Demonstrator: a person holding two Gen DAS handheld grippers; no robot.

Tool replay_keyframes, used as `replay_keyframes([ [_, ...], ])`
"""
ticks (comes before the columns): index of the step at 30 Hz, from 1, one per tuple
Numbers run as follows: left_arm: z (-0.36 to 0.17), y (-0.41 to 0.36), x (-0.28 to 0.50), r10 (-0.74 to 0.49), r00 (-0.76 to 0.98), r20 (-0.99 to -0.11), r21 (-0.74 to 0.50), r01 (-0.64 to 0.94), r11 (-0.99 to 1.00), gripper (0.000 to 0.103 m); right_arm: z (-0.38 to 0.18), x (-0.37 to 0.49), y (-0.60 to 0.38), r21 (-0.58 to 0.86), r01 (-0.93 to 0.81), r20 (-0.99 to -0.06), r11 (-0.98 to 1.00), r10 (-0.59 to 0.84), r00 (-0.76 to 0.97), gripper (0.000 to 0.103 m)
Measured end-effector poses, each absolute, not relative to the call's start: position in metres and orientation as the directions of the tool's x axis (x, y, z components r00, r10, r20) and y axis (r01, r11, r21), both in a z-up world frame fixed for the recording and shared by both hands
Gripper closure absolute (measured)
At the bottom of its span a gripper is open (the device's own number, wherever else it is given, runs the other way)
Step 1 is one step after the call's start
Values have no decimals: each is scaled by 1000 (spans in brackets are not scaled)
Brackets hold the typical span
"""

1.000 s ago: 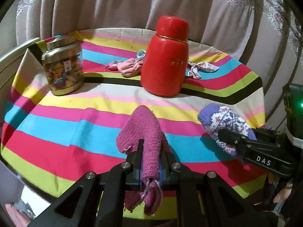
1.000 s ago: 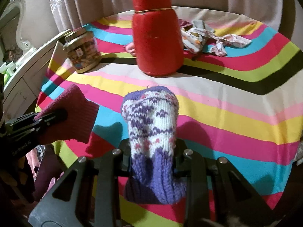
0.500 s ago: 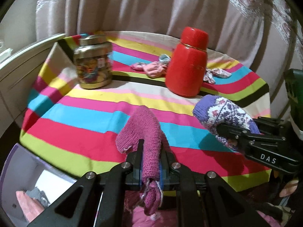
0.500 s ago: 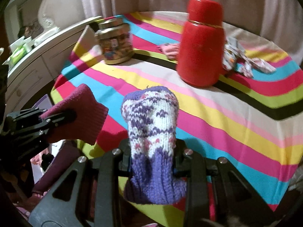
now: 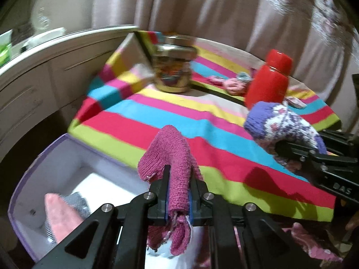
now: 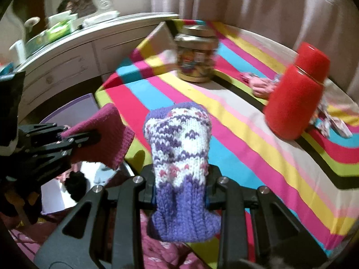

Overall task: Organize soft objects
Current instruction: 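Carry the mitten and magenta glove over the white box and open both tools, then move both tools back over the table toward the remaining items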

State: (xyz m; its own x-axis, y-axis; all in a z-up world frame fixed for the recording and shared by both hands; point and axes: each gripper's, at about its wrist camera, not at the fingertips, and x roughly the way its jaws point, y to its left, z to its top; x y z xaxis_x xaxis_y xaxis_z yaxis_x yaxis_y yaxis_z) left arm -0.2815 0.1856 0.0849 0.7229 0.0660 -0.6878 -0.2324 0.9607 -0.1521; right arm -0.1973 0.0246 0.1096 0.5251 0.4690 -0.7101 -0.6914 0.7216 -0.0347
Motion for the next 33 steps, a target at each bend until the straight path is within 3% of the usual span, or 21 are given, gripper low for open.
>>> replay_keyframes([
  [17, 56, 298, -348, 284, 592, -754, -138, -565, 813, 89, 90, -265, 153, -33, -932, -765, 362, 591, 257, 68],
  [18, 55, 306, -350, 289, 587, -756, -154, -589, 794, 84, 87, -269, 157, -15, -943, -769, 333, 599, 224, 65],
  [20, 56, 320, -355, 303, 575, -760, -180, -633, 753, 65, 82, -279, 166, 4, -958, -775, 286, 607, 177, 52],
  [22, 61, 330, -361, 322, 577, -751, -209, -669, 713, 32, 80, -285, 165, -38, -956, -765, 290, 607, 214, 38],
  [26, 72, 329, -362, 334, 619, -710, -241, -660, 712, 27, 87, -266, 140, 22, -930, -728, 368, 643, 238, 34],
  [30, 72, 306, -340, 270, 642, -718, -232, -586, 776, 24, 95, -226, 96, 192, -850, -671, 490, 698, 250, 28],
  [33, 72, 277, -314, 203, 654, -729, -214, -499, 840, 24, 91, -198, 50, 219, -756, -662, 617, 663, 349, 28],
])
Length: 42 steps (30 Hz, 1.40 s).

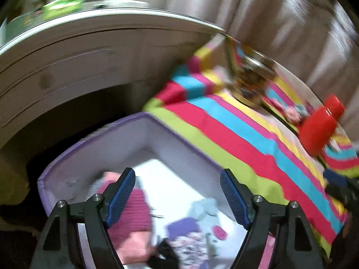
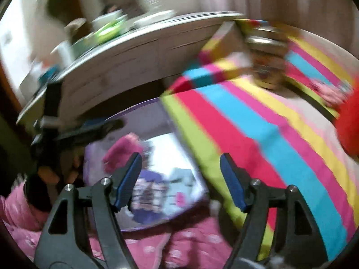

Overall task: Organize soft objects
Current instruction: 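Move both tools back over the table toward the remaining items, then grasp the floral fabric bow with the right tool while the left tool grasps the pink towel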

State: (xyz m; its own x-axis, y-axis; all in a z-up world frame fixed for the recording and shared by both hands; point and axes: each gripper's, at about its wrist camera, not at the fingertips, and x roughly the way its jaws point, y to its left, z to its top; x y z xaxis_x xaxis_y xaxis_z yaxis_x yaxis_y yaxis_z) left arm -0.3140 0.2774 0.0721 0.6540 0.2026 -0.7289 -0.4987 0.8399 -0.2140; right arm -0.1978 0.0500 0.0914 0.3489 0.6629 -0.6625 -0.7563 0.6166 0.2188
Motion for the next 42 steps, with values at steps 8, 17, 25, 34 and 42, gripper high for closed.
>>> replay_keyframes([
  [8, 56, 178, -209, 44, 594, -803, -68, -165, 984, 23, 51, -131, -101, 293, -363, -710, 885, 455, 537, 28],
  [17, 37, 95, -46, -27, 636, -771, -58, -28, 998, 23, 26, -47, -218, 246, -81, -732, 966, 240, 637, 28],
  [25, 17, 93, 59, 24, 668, -744, -2, -38, 999, 22, 19, 39, -272, 231, 74, -736, 970, 124, 665, 28],
  [34, 4, 100, 79, 27, 595, -803, -19, -70, 997, 0, 12, 148, -279, 206, 129, -745, 970, 70, 663, 28],
  [42, 3, 107, 82, -20, 612, -791, -84, -76, 994, 0, 15, 246, -276, 87, 185, -740, 979, -60, 670, 28],
])
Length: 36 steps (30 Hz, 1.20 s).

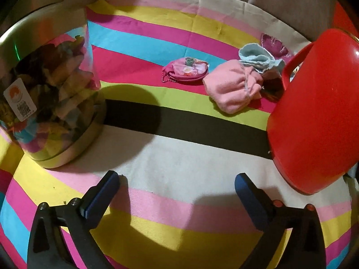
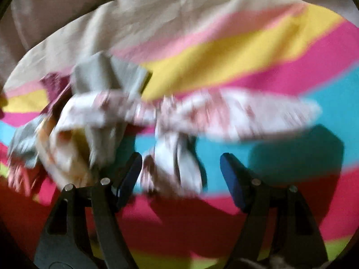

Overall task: Organize soft objects
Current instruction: 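Grasp the floral fabric bow with the right tool while the left tool grasps the pink towel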

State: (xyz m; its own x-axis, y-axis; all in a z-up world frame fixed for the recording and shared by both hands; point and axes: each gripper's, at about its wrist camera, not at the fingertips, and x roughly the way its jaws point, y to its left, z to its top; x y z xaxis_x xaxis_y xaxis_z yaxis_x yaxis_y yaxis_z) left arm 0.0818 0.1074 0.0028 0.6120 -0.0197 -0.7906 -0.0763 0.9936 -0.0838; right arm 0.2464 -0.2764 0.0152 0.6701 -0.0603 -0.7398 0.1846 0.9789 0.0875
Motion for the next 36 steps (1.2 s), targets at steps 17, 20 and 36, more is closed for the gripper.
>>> replay_keyframes([
  [17, 6, 109, 76, -28, 619, -785, -108, -92, 990, 0, 30, 38, -250, 151, -158, -767, 976, 217, 604, 81],
  [20, 6, 107, 77, -18, 614, -789, -96, -94, 991, 0, 23, 7, -237, 118, -180, -789, 977, 202, 580, 81],
  [36, 21, 86, 112, -43, 640, -767, 77, 158, 984, 1, 7, -8, -188, -6, -133, -762, 991, 81, 642, 75],
])
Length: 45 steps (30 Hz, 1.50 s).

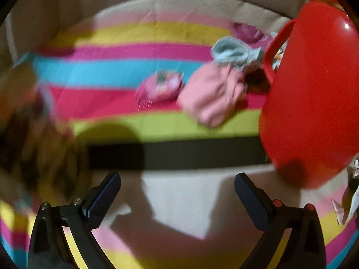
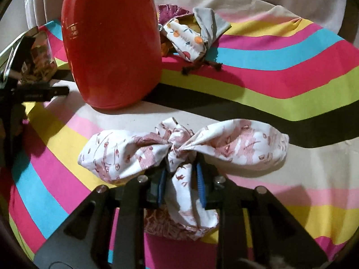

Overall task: Organize soft objects
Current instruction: 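Grasp the floral fabric bow with the right tool while the left tool grasps the pink towel, then carry the pink towel and floral bow over the white box and open both tools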

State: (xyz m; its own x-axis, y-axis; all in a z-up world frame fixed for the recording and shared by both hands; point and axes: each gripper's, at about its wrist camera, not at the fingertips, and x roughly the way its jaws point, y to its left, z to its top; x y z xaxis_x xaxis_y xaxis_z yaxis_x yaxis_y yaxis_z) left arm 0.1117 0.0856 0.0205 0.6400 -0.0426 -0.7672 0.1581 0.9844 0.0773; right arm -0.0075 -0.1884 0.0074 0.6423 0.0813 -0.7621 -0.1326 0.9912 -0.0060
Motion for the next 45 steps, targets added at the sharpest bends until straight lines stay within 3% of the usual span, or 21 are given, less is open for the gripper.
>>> replay_keyframes([
  [5, 37, 73, 153, -67, 684, -727, 112, 214, 970, 1, 8, -7, -186, -35, -129, -761, 991, 57, 647, 75],
  [7, 36, 70, 167, -89, 679, -729, 116, 250, 961, 9, 7, -7, -186, -40, -128, -760, 991, 52, 648, 75],
  [11, 23, 68, 189, -117, 636, -762, 120, 316, 941, 13, 8, -9, -184, -34, -127, -760, 991, 57, 647, 75],
  [12, 21, 68, 190, -128, 627, -768, 113, 330, 937, 23, 8, -9, -184, -33, -127, -760, 991, 57, 647, 75],
  [13, 18, 67, 191, -158, 608, -778, 87, 354, 931, 50, 8, -8, -185, -31, -128, -760, 991, 59, 647, 75],
  [15, 19, 70, 188, -246, 579, -778, -20, 368, 930, 86, 7, -7, -184, -27, -128, -760, 991, 63, 647, 75],
  [23, 41, 91, 65, -192, 679, -709, -2, 270, 963, 88, 6, -7, -185, -20, -129, -760, 991, 69, 646, 75],
  [26, 36, 114, 19, -212, 646, -733, -68, 241, 968, 80, 6, -7, -185, -24, -129, -760, 991, 66, 647, 75],
  [29, 31, 120, 6, -199, 632, -749, -76, 217, 973, 57, 6, -8, -185, -24, -127, -760, 992, 65, 646, 75],
  [31, 31, 118, 8, -150, 645, -749, -30, 194, 981, 34, 7, -7, -185, -24, -128, -760, 992, 65, 646, 75],
  [34, 28, 105, 22, -159, 650, -743, -21, 215, 976, 28, 7, -7, -185, -24, -127, -760, 992, 64, 646, 75],
  [39, 15, 80, 52, -95, 627, -773, 50, 210, 977, 30, 6, -7, -185, -24, -127, -760, 992, 64, 646, 75],
  [41, 15, 80, 48, -84, 630, -772, 35, 175, 984, 66, 6, -7, -185, -25, -127, -760, 992, 64, 647, 75],
  [42, 15, 81, 44, -94, 627, -774, 15, 165, 986, 77, 6, -7, -185, -24, -127, -760, 992, 65, 647, 75],
  [45, 23, 84, 19, -104, 648, -755, -31, 124, 992, 78, 7, -7, -186, -13, -126, -760, 992, 72, 646, 75],
])
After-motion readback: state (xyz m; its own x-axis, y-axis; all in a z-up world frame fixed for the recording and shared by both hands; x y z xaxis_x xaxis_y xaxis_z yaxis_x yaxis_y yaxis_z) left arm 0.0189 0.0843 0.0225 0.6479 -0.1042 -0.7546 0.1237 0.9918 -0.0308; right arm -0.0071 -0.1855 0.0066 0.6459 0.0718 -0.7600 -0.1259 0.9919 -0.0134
